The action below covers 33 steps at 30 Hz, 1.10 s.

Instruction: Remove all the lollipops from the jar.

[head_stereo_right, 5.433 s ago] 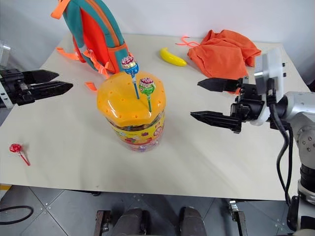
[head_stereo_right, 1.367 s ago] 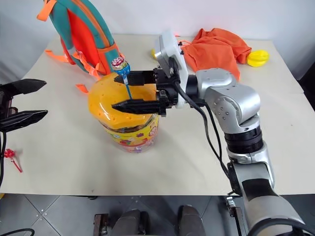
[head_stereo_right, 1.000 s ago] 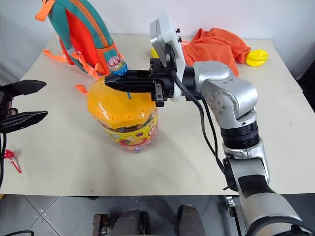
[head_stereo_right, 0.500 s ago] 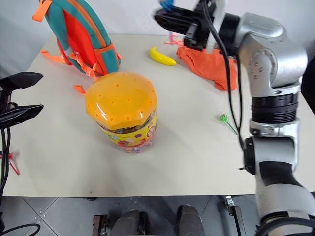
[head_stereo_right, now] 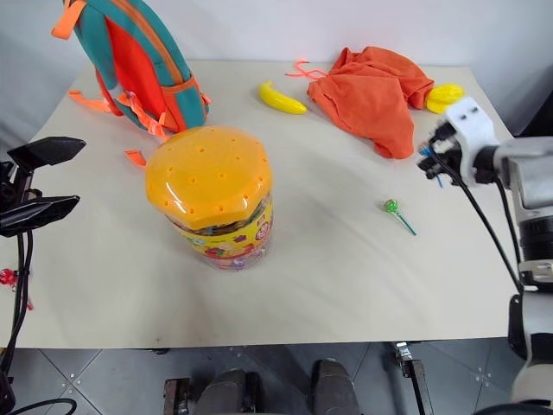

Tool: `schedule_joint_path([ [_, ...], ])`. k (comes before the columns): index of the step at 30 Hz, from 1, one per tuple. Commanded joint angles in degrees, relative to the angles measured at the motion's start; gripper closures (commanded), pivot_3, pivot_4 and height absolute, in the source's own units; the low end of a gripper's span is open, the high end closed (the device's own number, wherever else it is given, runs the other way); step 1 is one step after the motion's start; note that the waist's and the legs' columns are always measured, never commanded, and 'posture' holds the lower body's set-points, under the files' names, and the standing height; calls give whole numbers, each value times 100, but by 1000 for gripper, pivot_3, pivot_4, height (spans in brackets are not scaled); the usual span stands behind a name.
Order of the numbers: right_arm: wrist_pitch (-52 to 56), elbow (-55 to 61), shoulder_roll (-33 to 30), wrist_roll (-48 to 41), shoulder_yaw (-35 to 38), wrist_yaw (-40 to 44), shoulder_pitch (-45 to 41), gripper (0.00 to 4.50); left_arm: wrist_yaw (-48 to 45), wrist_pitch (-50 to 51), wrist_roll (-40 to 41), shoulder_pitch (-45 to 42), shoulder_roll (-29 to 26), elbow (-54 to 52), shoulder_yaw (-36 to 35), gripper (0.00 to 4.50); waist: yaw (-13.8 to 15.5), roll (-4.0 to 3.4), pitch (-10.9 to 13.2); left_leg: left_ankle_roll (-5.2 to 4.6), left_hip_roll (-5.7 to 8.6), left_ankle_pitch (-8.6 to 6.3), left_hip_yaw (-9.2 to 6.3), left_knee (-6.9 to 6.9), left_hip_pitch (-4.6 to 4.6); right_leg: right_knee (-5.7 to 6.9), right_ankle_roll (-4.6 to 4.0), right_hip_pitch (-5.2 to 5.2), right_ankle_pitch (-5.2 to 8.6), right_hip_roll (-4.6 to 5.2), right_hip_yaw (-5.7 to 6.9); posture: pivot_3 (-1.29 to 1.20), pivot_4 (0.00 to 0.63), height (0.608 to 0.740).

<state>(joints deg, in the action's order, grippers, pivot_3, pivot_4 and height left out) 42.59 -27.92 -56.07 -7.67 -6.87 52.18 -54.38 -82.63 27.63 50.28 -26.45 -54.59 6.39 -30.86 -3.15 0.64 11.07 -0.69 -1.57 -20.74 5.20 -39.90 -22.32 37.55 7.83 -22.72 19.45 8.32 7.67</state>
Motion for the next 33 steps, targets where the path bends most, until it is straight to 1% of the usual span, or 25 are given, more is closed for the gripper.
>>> schedule_joint_path([
  [1, -184, -349, -171, 159, 156, 21, 233, 4485, 37, 153, 153, 92, -84, -237, -105, 0, -4, 0, 0, 0, -2, 0, 2, 0, 0, -4, 0, 0, 0, 0, 0, 0, 150, 740],
  [4, -270, -661, -210, 245, 245, -31, 594, 4485, 435, 293, 4, 122, -103, -214, -120, 0, 7, 0, 0, 0, -3, 0, 3, 0, 0, -4, 0, 0, 0, -1, 0, 0, 150, 740],
  [7, -222, -559, -241, 186, 372, 60, 907, 4485, 445, 390, 57, 195, -136, -283, -131, 0, 23, -4, 2, -1, -2, -1, 2, -2, -2, -5, 0, 0, 0, 9, -2, 0, 150, 740],
  [9, -209, -407, -263, 114, 484, 99, 1167, 3928, 578, 480, 61, 237, -158, -317, -158, 0, 25, -4, 2, -3, -1, -1, 5, -5, -2, -6, 0, 0, 0, 11, -3, 0, 150, 740],
  [10, -200, -331, -261, 78, 554, 114, 1261, 3717, 648, 527, 45, 252, -175, -327, -162, 0, 30, -4, 2, -3, -2, -1, 4, -5, -2, -6, 0, 1, 0, 10, -1, 0, 150, 740],
  [13, -180, -189, -247, 48, 736, 68, 1409, 2694, 809, 580, -49, 311, -228, -351, -136, 0, 30, -4, 2, -3, -2, -1, 4, -6, -1, -6, 0, 1, 0, 10, -3, 0, 150, 740],
  [16, -216, 40, -264, -53, 987, 32, 1541, 1646, 1130, 417, -342, 359, -215, -369, -85, 0, 40, -5, 2, -3, -2, -1, 4, -6, -1, -6, 0, 1, 0, 10, -3, 0, 150, 740],
  [18, -215, 193, -299, -122, 1117, 67, 1624, 955, 1317, 517, -347, 349, -181, -371, -80, 0, 51, -5, 2, -3, -1, -1, 4, -7, -1, -6, 0, 1, 0, 10, -3, 0, 150, 740],
  [21, -264, 847, -273, -649, 1686, 345, 1831, 18, 1525, 560, -383, 471, -75, -541, -27, 0, 110, -5, 2, -3, -2, -1, 4, -7, -1, -7, 0, 1, 0, 10, -5, 0, 150, 740],
  [25, -453, 2369, 23, -1657, 2424, 929, 2467, 18, 1696, 377, -381, 665, 151, -757, -70, 0, 165, -5, 2, -4, -3, -2, 3, -10, 1, -10, 0, 2, 0, 8, -8, 0, 150, 740],
  [28, -538, 3276, 443, -2480, 2715, 1270, 2782, 18, 1737, 436, -306, 780, 223, -787, -111, 0, 178, -2, 1, -3, -1, -2, 3, -15, 2, -12, 0, 13, 0, 3, -3, 0, 150, 740],
  [29, -559, 3549, 583, -2735, 2726, 1395, 2872, 18, 1754, 399, -329, 831, 244, -794, -128, 0, 187, -2, 1, -3, -1, -2, 2, -16, 1, -13, 0, 14, 0, 3, -3, 0, 150, 740],
  [31, -712, 3858, 822, -2969, 2628, 1527, 3016, 18, 1831, 337, -360, 924, 288, -802, -179, 0, 205, -2, 1, -4, 2, -2, 0, -16, 3, -14, 0, 15, 0, 4, -6, 0, 150, 740],
  [32, -892, 3988, 954, -2965, 2496, 1594, 3126, 18, 1875, 276, -388, 990, 321, -802, -213, 0, 217, -2, 1, -4, 2, -2, -1, -16, 3, -14, 0, 15, 0, 4, -6, 0, 150, 740],
  [33, -1163, 4100, 984, -2791, 2181, 1805, 3322, 18, 1962, 72, -483, 1094, 417, -818, -288, 0, 230, -3, 1, -4, 2, -3, -1, -17, 3, -14, 0, 15, 0, 4, -6, 0, 150, 740],
])
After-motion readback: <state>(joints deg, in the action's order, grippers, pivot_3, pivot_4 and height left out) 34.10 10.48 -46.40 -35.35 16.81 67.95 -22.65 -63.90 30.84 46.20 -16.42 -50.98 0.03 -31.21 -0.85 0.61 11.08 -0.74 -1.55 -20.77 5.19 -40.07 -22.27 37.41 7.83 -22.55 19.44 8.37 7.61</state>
